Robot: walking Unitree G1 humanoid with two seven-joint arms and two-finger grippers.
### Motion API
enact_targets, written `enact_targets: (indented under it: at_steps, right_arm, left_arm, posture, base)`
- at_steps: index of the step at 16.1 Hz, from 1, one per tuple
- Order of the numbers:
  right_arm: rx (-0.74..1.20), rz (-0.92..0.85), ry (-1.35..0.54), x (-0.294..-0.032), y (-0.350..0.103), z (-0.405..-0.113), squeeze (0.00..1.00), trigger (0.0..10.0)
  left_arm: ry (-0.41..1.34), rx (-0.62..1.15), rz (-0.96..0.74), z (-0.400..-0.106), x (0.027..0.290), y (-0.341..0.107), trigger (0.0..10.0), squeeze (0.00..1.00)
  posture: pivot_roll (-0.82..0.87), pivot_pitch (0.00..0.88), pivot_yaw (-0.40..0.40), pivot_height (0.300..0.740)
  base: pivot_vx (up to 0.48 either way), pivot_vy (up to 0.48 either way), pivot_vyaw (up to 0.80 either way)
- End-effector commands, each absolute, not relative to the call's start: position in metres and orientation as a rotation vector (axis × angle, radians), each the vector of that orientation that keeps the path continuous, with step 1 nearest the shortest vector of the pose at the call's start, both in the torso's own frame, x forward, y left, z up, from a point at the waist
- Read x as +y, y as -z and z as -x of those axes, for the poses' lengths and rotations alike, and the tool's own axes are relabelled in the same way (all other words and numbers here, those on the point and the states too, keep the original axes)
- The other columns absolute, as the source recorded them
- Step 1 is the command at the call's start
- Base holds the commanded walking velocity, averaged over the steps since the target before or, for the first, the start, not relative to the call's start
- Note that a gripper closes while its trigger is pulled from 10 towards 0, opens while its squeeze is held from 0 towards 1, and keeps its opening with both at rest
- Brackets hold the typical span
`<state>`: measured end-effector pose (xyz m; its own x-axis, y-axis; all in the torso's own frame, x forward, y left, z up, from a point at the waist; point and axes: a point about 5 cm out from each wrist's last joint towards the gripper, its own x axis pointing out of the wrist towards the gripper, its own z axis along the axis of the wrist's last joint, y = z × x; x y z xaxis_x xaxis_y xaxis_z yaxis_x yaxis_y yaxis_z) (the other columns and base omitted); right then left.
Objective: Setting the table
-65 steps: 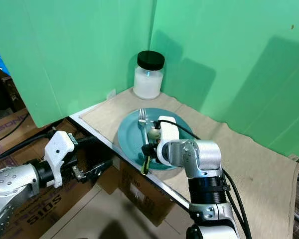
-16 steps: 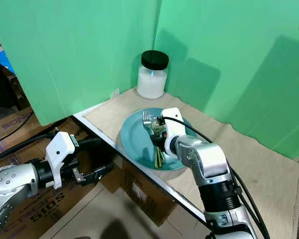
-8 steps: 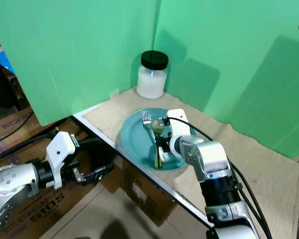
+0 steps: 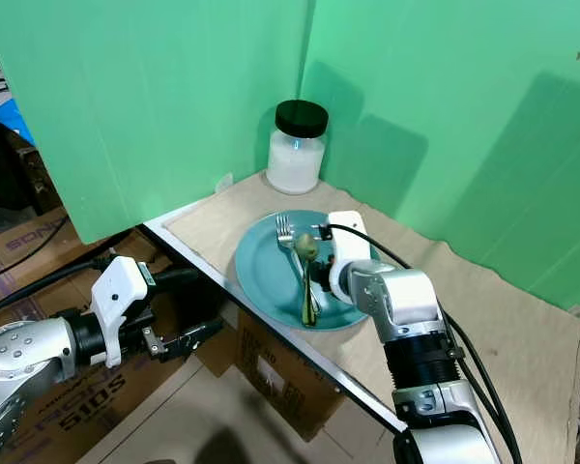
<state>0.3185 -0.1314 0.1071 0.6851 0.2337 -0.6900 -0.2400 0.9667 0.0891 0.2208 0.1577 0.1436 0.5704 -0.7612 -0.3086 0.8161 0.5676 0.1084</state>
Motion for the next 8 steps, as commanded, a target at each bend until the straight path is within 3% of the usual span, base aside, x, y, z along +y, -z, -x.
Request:
enact_targets:
  at_steps: [1,2,3,6,7,8]
  right_arm:
    - [0.768,0.000,-0.245,-0.137,-0.112,-0.321,0.00,7.8]
    - [0.760,-0.002,-0.252,-0.136,-0.114,-0.321,0.00,9.5]
    - [0.743,-0.025,-0.269,-0.134,-0.120,-0.322,0.00,10.0]
    - [0.695,-0.037,-0.308,-0.132,-0.131,-0.322,0.00,10.0]
    - [0.698,-0.037,-0.318,-0.131,-0.131,-0.321,0.72,10.0]
    - [0.717,-0.027,-0.331,-0.129,-0.128,-0.318,0.96,10.0]
  left_arm:
    - [0.950,0.239,-0.264,-0.221,0.156,-0.145,10.0,0.00]
    - [0.950,0.239,-0.265,-0.221,0.156,-0.145,10.0,0.00]
    - [0.951,0.239,-0.266,-0.221,0.156,-0.145,10.0,0.00]
    - [0.952,0.239,-0.264,-0.221,0.155,-0.145,10.0,0.00]
    - [0.953,0.240,-0.265,-0.221,0.155,-0.145,10.0,0.00]
    - [0.955,0.240,-0.265,-0.221,0.155,-0.145,10.0,0.00]
  posture:
    - [0.10,0.000,-0.097,0.740]
    - [0.10,0.000,-0.097,0.740]
    - [0.10,0.000,-0.095,0.740]
    - [0.10,0.000,-0.096,0.740]
    - [0.10,0.000,-0.096,0.740]
    - [0.10,0.000,-0.095,0.740]
  base:
    - [0.000,0.000,0.00]
    - [0.000,0.000,0.00]
    - [0.000,0.000,0.00]
    - [0.000,0.000,0.00]
    - [0.000,0.000,0.00]
    - [0.000,0.000,0.00]
